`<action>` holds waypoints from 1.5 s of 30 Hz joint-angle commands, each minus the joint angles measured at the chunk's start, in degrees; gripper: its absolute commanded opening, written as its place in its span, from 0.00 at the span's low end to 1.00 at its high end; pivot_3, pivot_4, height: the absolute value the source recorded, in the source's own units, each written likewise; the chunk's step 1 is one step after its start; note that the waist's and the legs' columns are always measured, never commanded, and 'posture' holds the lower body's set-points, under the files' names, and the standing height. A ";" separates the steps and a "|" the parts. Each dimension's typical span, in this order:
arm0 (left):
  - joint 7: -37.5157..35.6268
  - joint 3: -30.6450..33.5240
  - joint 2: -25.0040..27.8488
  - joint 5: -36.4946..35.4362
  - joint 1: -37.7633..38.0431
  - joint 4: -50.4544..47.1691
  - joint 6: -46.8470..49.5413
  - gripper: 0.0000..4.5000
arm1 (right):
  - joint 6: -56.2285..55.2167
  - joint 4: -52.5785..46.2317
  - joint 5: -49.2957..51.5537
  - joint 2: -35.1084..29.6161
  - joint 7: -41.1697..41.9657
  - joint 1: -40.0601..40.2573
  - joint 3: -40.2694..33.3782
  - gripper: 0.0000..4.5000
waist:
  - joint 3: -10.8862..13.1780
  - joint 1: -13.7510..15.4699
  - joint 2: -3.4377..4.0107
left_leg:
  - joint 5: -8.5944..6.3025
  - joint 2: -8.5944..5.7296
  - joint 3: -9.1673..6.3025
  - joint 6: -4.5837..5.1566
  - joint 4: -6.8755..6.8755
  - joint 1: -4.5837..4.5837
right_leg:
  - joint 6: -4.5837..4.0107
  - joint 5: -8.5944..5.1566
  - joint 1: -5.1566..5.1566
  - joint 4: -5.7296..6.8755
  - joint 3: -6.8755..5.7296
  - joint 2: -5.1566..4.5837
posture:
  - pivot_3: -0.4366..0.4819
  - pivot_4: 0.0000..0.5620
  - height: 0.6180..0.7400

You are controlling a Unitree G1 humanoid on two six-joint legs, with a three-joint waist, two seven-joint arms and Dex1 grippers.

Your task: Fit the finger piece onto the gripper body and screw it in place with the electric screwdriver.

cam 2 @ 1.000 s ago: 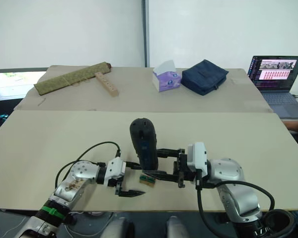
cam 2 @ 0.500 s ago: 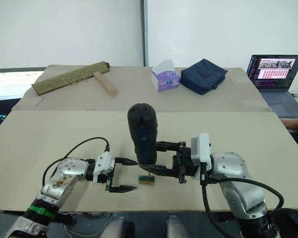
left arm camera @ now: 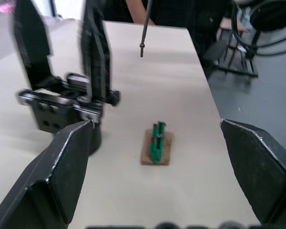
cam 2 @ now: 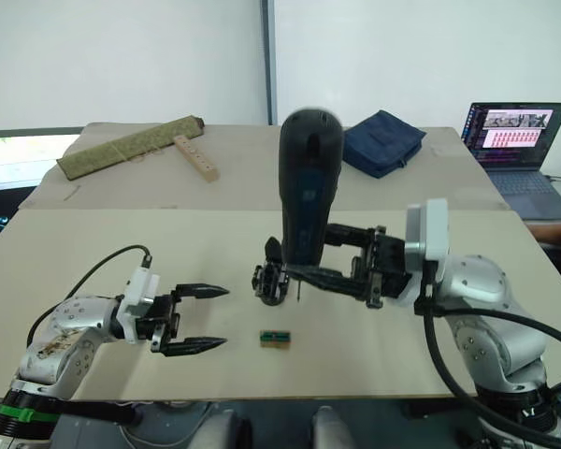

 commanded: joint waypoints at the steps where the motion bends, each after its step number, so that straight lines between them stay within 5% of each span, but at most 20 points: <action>1: 2.45 1.99 -1.10 -1.84 -3.64 0.00 1.87 1.00 | 2.04 1.93 3.32 0.31 -2.51 -3.86 -2.38 0.41 | 0.03 0.16 -0.05 | 0.00 0.00 -0.01 0.00 0.01 0.00 | 0.00 0.00 0.01 0.01 0.00 0.00 | 0.48 0.27 1.00; 16: 5.29 -1.49 -7.56 6.17 -13.17 10.64 -3.54 1.00 | 3.34 9.18 -0.14 6.44 -6.21 -12.17 1.65 0.41 | 0.05 -0.10 -0.07 | 0.00 -0.03 0.00 0.00 -0.01 -0.05 | 0.01 0.02 -0.02 0.02 0.00 0.01 | 0.48 0.27 1.00; 45: 5.39 -4.41 -10.89 12.04 -14.23 15.74 -8.20 1.00 | 4.04 12.62 -5.36 12.37 -5.39 -14.76 9.65 0.41 | 0.05 -0.06 -0.07 | 0.00 -0.03 -0.02 0.00 -0.01 -0.07 | 0.01 0.03 -0.03 0.02 -0.01 0.01 | 0.48 0.27 1.00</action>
